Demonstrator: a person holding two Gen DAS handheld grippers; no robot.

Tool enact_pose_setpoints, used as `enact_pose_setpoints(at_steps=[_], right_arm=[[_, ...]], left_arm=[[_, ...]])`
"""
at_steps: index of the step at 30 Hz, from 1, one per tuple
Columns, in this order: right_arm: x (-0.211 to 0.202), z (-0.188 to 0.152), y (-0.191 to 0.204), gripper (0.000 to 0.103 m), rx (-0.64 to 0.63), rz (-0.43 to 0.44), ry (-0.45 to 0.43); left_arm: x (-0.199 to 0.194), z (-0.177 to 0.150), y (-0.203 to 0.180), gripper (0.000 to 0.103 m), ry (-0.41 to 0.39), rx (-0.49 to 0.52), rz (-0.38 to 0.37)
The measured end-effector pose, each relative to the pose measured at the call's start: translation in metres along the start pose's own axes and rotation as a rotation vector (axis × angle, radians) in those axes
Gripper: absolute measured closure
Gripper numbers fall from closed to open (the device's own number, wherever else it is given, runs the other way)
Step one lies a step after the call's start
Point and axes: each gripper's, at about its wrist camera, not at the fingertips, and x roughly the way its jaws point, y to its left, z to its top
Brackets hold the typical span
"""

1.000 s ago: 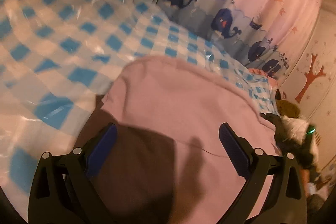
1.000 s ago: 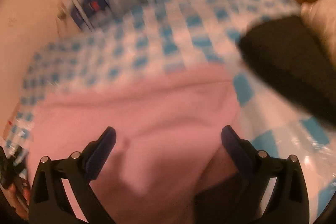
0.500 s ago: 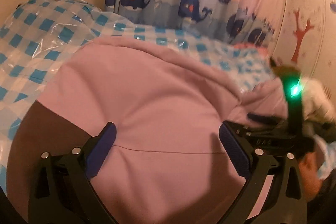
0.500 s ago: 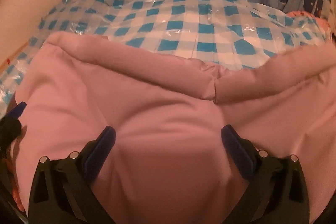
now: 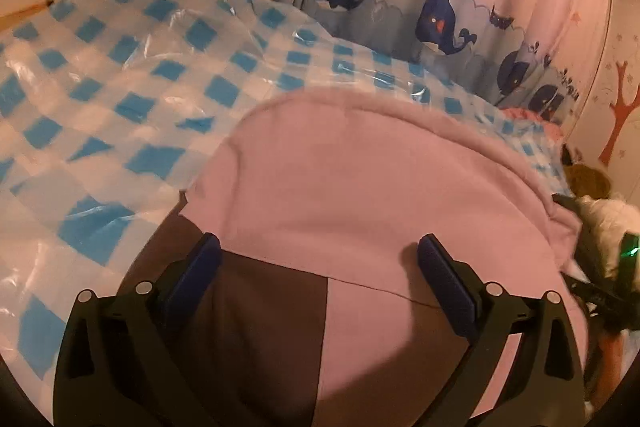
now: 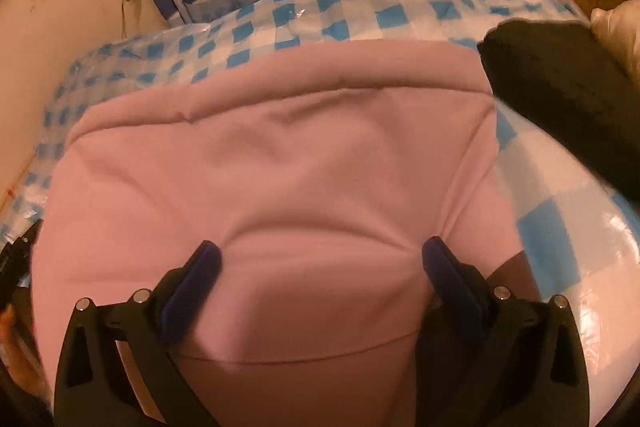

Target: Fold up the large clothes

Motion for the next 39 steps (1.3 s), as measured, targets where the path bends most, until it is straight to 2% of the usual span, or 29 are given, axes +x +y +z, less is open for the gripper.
enact_pose_setpoints(at_steps=[2, 4, 6, 8, 11, 13, 15, 17, 19, 22, 25, 27, 30, 32, 34, 35, 36, 37, 39], right_arm=[[-0.001, 0.001, 0.008, 0.006, -0.032, -0.035, 0.012], [-0.009, 0.008, 0.006, 0.006, -0.014, -0.018, 0.035], [-0.033, 0.023, 0.016, 0.006, -0.004, 0.011, -0.051], [-0.038, 0.041, 0.039, 0.006, -0.034, 0.054, -0.094], [-0.009, 0.072, 0.094, 0.006, -0.1, 0.136, -0.057], [0.02, 0.082, 0.128, 0.006, -0.159, 0.152, -0.029], [0.058, 0.082, 0.149, 0.006, -0.21, 0.097, 0.024], [0.111, 0.067, 0.158, 0.005, -0.252, 0.07, 0.167], [0.117, 0.067, 0.16, 0.005, -0.26, 0.054, 0.198], [0.092, 0.077, 0.149, 0.006, -0.234, 0.085, 0.194], [0.035, 0.081, 0.127, 0.006, -0.189, 0.108, 0.095], [-0.005, 0.074, 0.095, 0.006, -0.16, 0.054, 0.031], [-0.031, 0.057, 0.039, 0.006, -0.094, -0.07, -0.003], [-0.019, 0.044, 0.001, 0.005, -0.006, -0.105, 0.053], [0.014, 0.025, -0.029, 0.005, 0.062, -0.018, 0.137], [0.02, 0.023, -0.033, 0.005, 0.088, 0.011, 0.154], [0.019, 0.028, -0.031, 0.005, 0.084, 0.005, 0.166], [0.013, 0.032, -0.027, 0.005, 0.068, 0.001, 0.174], [-0.012, 0.036, -0.024, 0.005, 0.061, 0.056, 0.154]], left_arm=[[-0.001, 0.0, -0.003, 0.009, -0.001, 0.022, 0.018], [-0.005, 0.002, -0.003, 0.009, -0.005, 0.026, 0.026], [-0.008, 0.005, -0.006, 0.009, -0.017, 0.036, 0.036], [-0.005, 0.005, -0.008, 0.009, -0.013, 0.042, 0.05], [-0.006, 0.006, -0.009, 0.009, -0.012, 0.046, 0.056], [-0.005, 0.006, -0.009, 0.009, -0.009, 0.047, 0.055], [-0.005, 0.006, -0.009, 0.008, -0.011, 0.044, 0.056], [-0.008, 0.009, -0.007, 0.008, -0.035, 0.034, 0.031], [-0.006, 0.01, -0.008, 0.008, -0.022, 0.039, 0.041], [-0.004, 0.009, -0.004, 0.008, 0.001, 0.026, 0.04], [-0.015, 0.014, 0.0, 0.008, -0.022, -0.008, 0.029], [-0.023, 0.017, 0.001, 0.008, -0.038, -0.021, 0.028], [-0.033, 0.018, -0.003, 0.008, -0.073, -0.004, 0.036], [-0.022, 0.014, -0.003, 0.008, -0.034, 0.014, 0.043], [0.002, 0.007, 0.004, 0.008, 0.053, -0.015, 0.01], [0.003, 0.006, 0.006, 0.008, 0.051, -0.017, 0.008], [0.003, 0.006, 0.006, 0.008, 0.052, -0.014, 0.013], [0.0, 0.006, 0.006, 0.008, 0.052, -0.008, 0.015], [-0.008, 0.005, 0.006, 0.008, 0.059, 0.02, 0.019]])
